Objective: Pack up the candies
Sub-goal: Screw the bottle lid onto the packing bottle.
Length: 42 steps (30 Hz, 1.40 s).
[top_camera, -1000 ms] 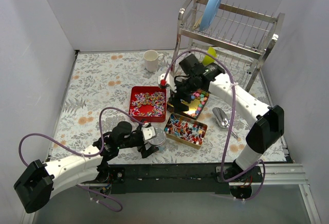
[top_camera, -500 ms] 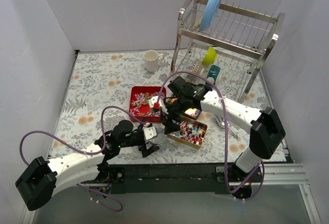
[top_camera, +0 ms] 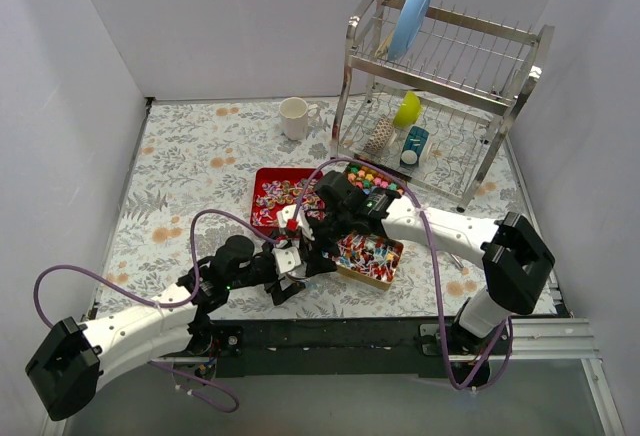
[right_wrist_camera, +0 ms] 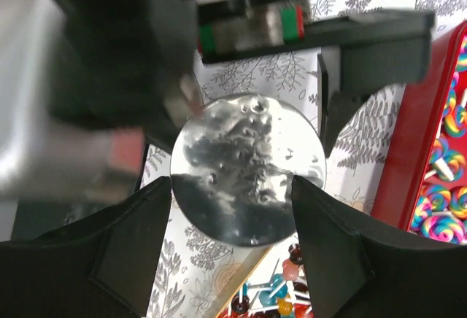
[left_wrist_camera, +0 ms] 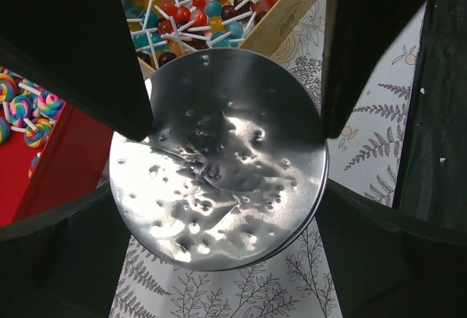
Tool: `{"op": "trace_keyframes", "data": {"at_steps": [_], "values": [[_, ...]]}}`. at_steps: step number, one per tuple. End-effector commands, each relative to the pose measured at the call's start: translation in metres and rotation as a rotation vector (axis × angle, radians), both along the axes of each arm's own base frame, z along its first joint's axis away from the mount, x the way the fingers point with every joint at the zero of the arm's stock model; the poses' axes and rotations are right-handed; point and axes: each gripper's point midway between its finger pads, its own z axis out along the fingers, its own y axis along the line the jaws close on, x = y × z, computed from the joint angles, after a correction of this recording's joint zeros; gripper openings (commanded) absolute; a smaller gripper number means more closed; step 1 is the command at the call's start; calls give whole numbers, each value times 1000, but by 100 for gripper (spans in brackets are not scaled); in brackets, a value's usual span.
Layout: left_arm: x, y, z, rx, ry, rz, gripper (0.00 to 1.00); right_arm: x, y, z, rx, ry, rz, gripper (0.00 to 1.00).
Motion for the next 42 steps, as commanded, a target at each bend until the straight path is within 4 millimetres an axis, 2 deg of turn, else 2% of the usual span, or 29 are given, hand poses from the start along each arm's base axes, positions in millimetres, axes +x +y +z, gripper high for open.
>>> {"op": "trace_keyframes", "data": {"at_steps": [1, 7, 9, 11, 12, 14, 18, 23, 28, 31, 32, 35, 37, 38, 39, 41, 42], "values": [[2, -1, 2, -1, -15, -8, 98, 3, 3, -16, -19, -76, -17, 73], [5, 0, 9, -13, -18, 14, 98, 17, -5, -35, -78, -155, -82, 72], [7, -2, 19, -24, -7, 25, 98, 16, -8, -38, -92, -163, -89, 71], [0, 0, 17, 1, 35, 14, 98, 18, -9, -38, -95, -179, -98, 71], [1, -3, 29, -20, 33, 13, 98, 20, -9, -39, -97, -186, -100, 71], [-9, -2, 32, -11, 72, -14, 98, 21, -10, -41, -103, -199, -94, 71], [-19, -3, 58, -38, 78, -58, 98, 19, -7, -37, -97, -196, -61, 71], [-29, 5, 69, -1, 119, -70, 98, 15, -6, -31, -83, -176, -53, 72], [-27, 16, 65, 41, 112, -22, 98, 17, -3, -27, -73, -189, -65, 72], [-19, 28, 66, 78, 56, 18, 98, 17, -7, -15, -67, -215, -37, 73], [-17, 31, 68, 88, 40, 31, 98, 20, -5, -3, -50, -232, -39, 73], [-5, 48, 64, 151, 19, 133, 98, 18, -15, 10, -91, -220, -50, 73], [-2, 60, 60, 192, 34, 194, 98, 27, -19, 24, -98, -231, -99, 74], [-2, 61, 65, 187, 31, 205, 98, 29, -21, 34, -83, -225, -135, 74], [0, 60, 80, 159, 12, 214, 98, 39, -23, 46, -71, -233, -179, 75], [4, 61, 95, 127, 7, 249, 98, 41, -33, 61, -66, -227, -225, 75], [9, 61, 111, 98, -12, 272, 98, 51, -37, 72, -61, -247, -267, 75]]}}
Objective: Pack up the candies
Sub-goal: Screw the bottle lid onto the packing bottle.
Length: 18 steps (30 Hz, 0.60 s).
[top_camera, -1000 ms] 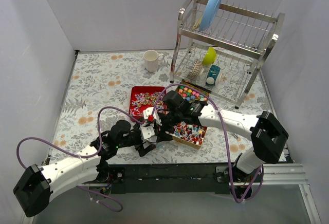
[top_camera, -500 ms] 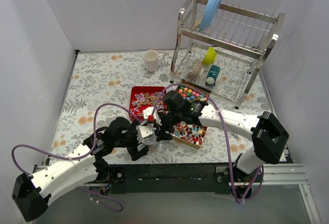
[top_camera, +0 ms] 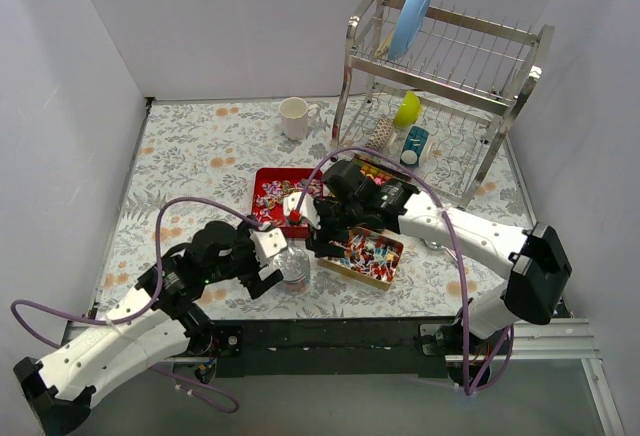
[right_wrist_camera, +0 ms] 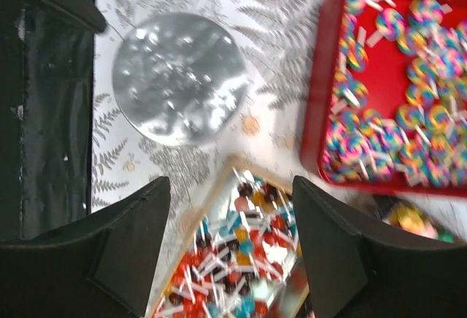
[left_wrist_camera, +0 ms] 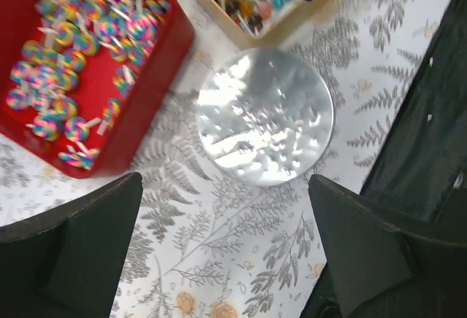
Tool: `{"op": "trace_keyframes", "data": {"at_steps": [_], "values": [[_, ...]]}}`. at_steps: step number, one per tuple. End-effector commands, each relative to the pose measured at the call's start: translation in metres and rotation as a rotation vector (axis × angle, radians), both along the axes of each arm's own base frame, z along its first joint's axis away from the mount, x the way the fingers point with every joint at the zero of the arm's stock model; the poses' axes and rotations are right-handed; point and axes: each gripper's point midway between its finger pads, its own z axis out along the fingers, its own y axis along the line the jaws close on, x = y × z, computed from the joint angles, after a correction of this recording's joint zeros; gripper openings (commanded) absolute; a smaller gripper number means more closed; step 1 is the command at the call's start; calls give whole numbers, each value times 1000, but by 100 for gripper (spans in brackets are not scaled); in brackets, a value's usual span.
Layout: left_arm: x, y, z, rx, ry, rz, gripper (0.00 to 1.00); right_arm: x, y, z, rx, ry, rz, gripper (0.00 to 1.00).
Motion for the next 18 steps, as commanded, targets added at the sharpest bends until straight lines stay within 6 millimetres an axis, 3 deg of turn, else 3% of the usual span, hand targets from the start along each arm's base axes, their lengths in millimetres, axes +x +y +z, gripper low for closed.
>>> {"op": "trace_keyframes", "data": {"at_steps": [1, 2, 3, 4, 6, 7, 9, 12, 13, 14, 15, 16, 17, 18], "values": [[30, 7, 62, -81, -118, 155, 98, 26, -27, 54, 24, -52, -170, 75], [40, 7, 76, -115, -136, 210, 98, 31, -34, 63, 26, -49, -206, 76], [51, 8, 93, -162, -155, 283, 98, 47, -46, 70, 34, -37, -289, 76], [65, 6, 137, -283, -208, 339, 98, 60, -52, 85, 61, -46, -344, 77], [72, -10, 158, -428, -100, 380, 98, 96, -80, 97, 81, -63, -494, 79], [80, -7, 177, -506, -79, 435, 98, 109, -89, 105, 98, -76, -540, 79], [89, -12, 172, -599, 56, 537, 98, 140, -115, 111, 98, -98, -661, 80], [98, -21, 149, -638, 112, 565, 98, 162, -133, 112, 109, -108, -742, 80], [102, -29, 158, -693, 73, 535, 98, 164, -136, 113, 117, -112, -754, 80], [102, -34, 137, -671, 80, 524, 98, 164, -138, 106, 110, -107, -756, 80], [109, -33, 132, -643, 2, 527, 98, 166, -142, 103, 107, -108, -767, 80], [112, -41, 147, -697, -97, 486, 98, 168, -145, 101, 105, -106, -774, 81], [114, -41, 130, -677, -130, 476, 98, 167, -146, 95, 98, -92, -775, 80], [118, -42, 143, -687, -248, 440, 98, 167, -147, 91, 96, -77, -774, 81]]}}
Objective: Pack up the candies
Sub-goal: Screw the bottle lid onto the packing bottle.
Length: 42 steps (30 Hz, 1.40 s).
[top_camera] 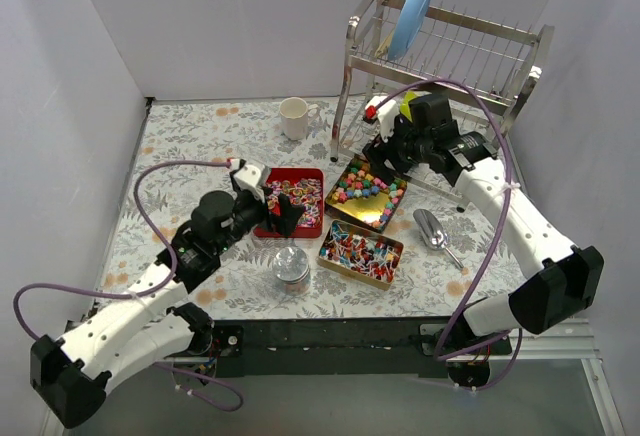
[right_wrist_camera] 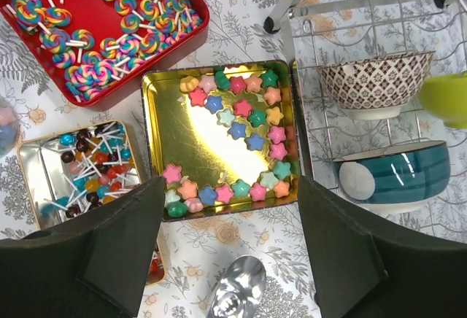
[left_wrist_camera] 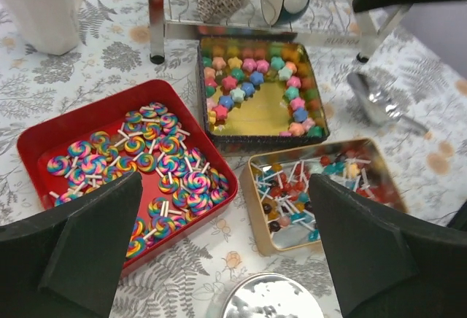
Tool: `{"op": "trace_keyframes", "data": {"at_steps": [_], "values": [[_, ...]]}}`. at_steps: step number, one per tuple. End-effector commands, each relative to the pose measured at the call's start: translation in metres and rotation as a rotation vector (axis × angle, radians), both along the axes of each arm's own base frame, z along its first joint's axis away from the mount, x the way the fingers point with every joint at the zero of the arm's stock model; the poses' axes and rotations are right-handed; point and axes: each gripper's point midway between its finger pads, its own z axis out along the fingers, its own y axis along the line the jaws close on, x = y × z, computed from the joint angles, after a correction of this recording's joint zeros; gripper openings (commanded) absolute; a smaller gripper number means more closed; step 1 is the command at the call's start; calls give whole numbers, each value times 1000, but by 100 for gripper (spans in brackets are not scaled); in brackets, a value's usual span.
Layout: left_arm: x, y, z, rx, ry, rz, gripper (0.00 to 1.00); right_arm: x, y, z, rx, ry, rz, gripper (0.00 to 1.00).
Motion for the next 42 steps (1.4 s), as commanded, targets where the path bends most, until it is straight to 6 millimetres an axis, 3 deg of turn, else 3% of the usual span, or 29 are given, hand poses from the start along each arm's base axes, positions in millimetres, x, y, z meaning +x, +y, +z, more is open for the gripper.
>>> {"op": "trace_keyframes", "data": {"at_steps": [1, 3, 5, 6, 7, 8, 9, 10, 11, 12, 13, 14, 15, 17, 20, 22, 23, 27, 28, 31, 37, 42], "values": [[17, -11, 23, -15, -312, 28, 98, 2, -1, -6, 36, 19, -12, 81], [13, -19, 31, 41, -391, 3, 98, -17, 13, -12, 80, 75, 96, 80], [22, -8, 37, 69, -397, 86, 98, -47, 36, -9, 124, 74, 264, 77], [30, 4, 42, 90, -398, 153, 98, -65, 44, -29, 116, 101, 316, 76], [41, 22, 43, 126, -394, 246, 98, -82, 52, -32, 119, 78, 369, 65], [48, 35, 44, 132, -379, 305, 98, -110, 76, -36, 125, 70, 482, 58], [62, 66, 37, 156, -329, 410, 98, -131, 86, -42, 127, 87, 556, 51], [68, 83, 45, 90, -282, 484, 98, -151, 93, -57, 113, 127, 609, 41], [72, 94, 41, 90, -241, 497, 98, -182, 107, -63, 108, 152, 702, 37], [76, 123, 23, 126, -143, 572, 98, -196, 115, -65, 120, 150, 752, 33], [76, 132, 28, 105, -111, 598, 98, -210, 119, -73, 112, 159, 790, 17], [74, 137, 25, 66, -60, 623, 98, -232, 127, -77, 102, 154, 863, 10], [68, 150, 9, 86, 22, 663, 98, -240, 130, -80, 90, 143, 895, 5], [61, 154, 12, -2, 96, 707, 98, -258, 136, -91, 61, 130, 975, 4], [43, 162, 8, -96, 189, 727, 98, -266, 154, -100, 34, 41, 1017, 1], [37, 176, 1, -163, 244, 793, 98, -254, 172, -101, 33, -102, 986, 1], [33, 179, -7, -166, 275, 812, 98, -258, 173, -112, 15, -133, 999, 1], [26, 166, -16, -239, 312, 751, 98, -257, 195, -122, 0, -182, 1019, 1], [22, 158, -14, -255, 308, 705, 98, -255, 198, -136, -37, -149, 1015, 1], [15, 143, -26, -258, 321, 610, 98, -247, 205, -152, -85, -129, 986, 1], [9, 140, -35, -236, 301, 568, 98, -207, 222, -162, -143, -266, 842, 1], [0, 131, -22, -259, 247, 495, 98, -175, 223, -166, -210, -363, 760, 1]]}}
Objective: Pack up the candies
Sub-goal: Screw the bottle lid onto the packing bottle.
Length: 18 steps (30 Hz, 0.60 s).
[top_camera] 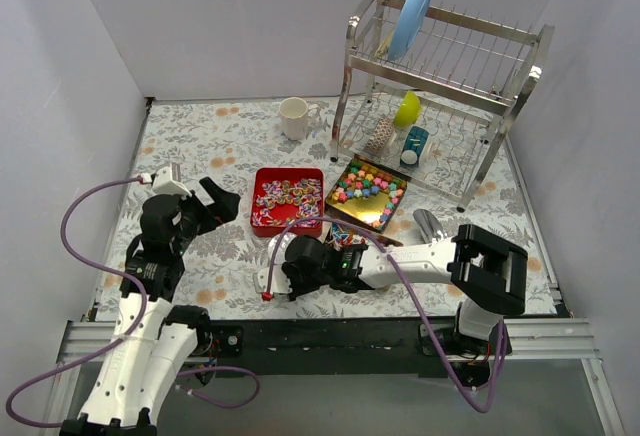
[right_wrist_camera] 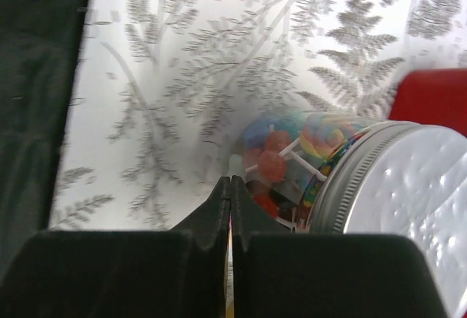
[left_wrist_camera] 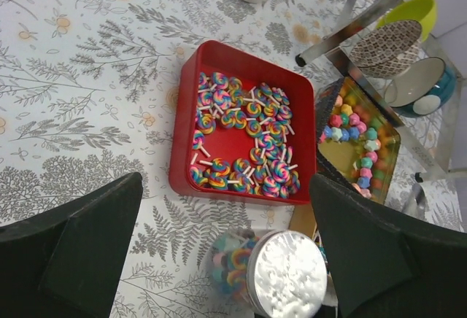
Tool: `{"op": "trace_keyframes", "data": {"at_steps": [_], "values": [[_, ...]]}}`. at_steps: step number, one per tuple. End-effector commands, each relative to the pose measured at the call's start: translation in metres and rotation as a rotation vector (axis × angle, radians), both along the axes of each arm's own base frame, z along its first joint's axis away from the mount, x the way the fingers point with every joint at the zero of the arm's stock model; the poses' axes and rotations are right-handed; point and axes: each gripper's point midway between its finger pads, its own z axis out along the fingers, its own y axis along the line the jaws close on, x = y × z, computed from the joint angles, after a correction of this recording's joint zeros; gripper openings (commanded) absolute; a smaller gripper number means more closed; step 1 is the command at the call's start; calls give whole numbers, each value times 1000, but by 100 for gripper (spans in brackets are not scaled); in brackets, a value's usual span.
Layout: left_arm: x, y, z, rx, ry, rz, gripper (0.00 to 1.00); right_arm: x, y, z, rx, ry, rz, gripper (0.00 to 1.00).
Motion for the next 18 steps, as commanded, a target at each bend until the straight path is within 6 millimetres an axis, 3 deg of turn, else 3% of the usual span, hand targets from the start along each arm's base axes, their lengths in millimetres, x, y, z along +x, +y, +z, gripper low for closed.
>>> {"op": "trace_keyframes", "data": {"at_steps": [1, 5, 7, 9, 10, 11, 12, 13, 14, 15, 16, 18], "values": [[-8, -11, 16, -27, -66, -72, 98, 46, 25, 30, 99, -177, -92, 1], [-8, -17, 21, -27, -86, -113, 98, 70, 22, 30, 95, -203, -157, 1], [-4, -13, 23, 64, -135, -136, 98, 75, 19, 33, 87, -203, -163, 1], [0, -11, 26, 168, -185, -180, 98, 69, 23, 50, 103, -153, -127, 1], [1, -15, 22, 200, -184, -225, 98, 69, 15, 51, 78, -118, -129, 1], [0, -18, 19, 221, -184, -264, 98, 49, 7, 48, 43, -6, -62, 1], [-1, -22, 15, 245, -181, -304, 98, 45, 7, 70, 71, 51, -68, 4], [-4, -30, 8, 284, -181, -394, 98, 50, -1, 77, 67, 105, -96, 15], [-9, -34, 0, 325, -175, -464, 98, 39, -16, 77, 9, 215, -102, 28], [-14, -38, -5, 370, -181, -538, 98, 43, -15, 95, 30, 281, -161, 51], [-16, -39, -12, 463, -213, -611, 98, 59, -26, 101, 32, 326, -239, 60], [-25, -40, -27, 525, -217, -689, 98, 70, -42, 116, 61, 384, -348, 74]]}}
